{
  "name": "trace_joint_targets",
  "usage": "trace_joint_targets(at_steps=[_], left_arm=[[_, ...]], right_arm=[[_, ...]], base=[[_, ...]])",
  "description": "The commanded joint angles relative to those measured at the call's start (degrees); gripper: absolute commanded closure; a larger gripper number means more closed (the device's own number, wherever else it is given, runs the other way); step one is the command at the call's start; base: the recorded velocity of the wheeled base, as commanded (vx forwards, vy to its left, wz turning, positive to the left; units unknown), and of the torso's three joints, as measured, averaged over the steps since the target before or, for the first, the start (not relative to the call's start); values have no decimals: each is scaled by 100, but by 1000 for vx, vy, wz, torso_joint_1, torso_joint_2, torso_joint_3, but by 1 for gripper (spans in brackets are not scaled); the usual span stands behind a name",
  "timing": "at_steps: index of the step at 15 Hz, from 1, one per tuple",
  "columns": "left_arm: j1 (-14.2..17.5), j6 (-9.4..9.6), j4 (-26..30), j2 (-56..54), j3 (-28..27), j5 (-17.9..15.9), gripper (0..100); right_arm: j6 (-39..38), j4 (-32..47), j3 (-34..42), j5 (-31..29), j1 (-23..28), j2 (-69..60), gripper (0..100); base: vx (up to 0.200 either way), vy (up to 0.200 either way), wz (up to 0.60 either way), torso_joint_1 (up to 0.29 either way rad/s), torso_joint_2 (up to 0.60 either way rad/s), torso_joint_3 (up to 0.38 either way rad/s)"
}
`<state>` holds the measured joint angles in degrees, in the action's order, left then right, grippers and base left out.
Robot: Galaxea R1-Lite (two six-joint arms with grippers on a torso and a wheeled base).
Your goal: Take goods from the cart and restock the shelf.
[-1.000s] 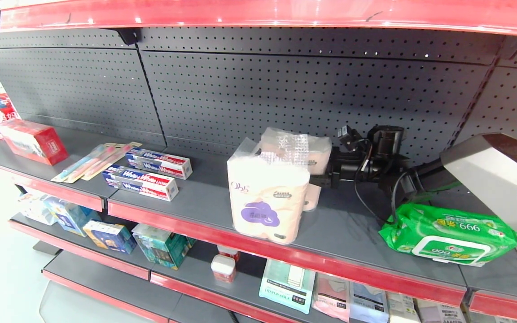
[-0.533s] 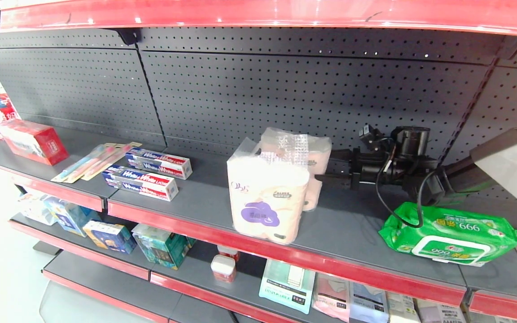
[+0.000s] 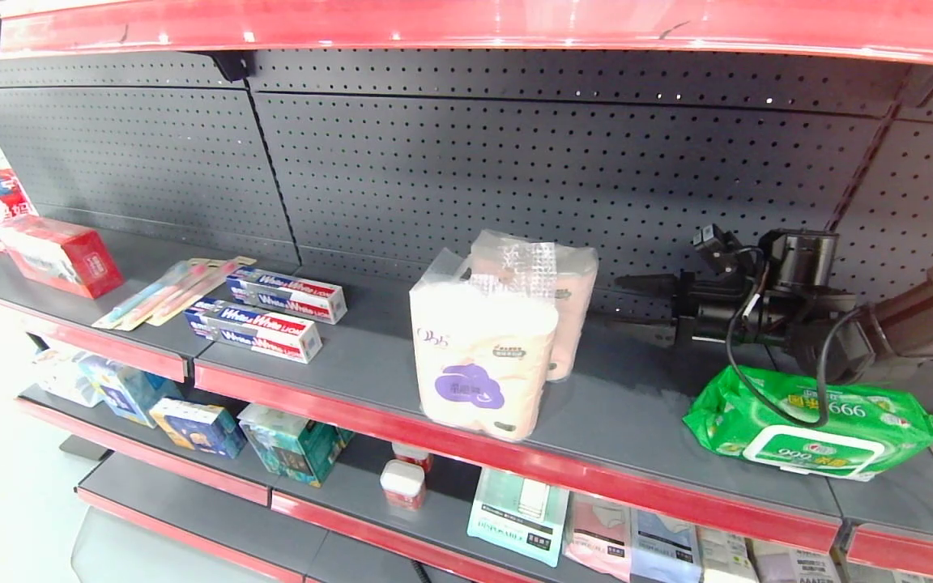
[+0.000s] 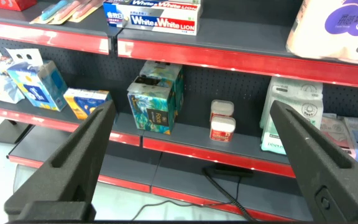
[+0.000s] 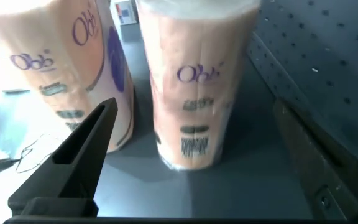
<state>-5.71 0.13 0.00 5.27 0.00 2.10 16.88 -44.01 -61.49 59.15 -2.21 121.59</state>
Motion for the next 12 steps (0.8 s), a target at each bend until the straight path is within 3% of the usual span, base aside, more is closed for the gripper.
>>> trace_joint_targets(at_steps=[1,8,12], left_arm=[[-1,-5,0,9,0,1,0],[-1,4,0,9,0,1,0],[-1,4,0,9,0,1,0]], right_arm=[[-10,-3,199,-35,45,-302,0],[-18,-3,1183,-413,484,-1313,0],[-414,-3,2554,-1459,748,-2948,0]], base=[[0,0,0,0,0,0],[0,0,0,0,0,0],[0,0,0,0,0,0]])
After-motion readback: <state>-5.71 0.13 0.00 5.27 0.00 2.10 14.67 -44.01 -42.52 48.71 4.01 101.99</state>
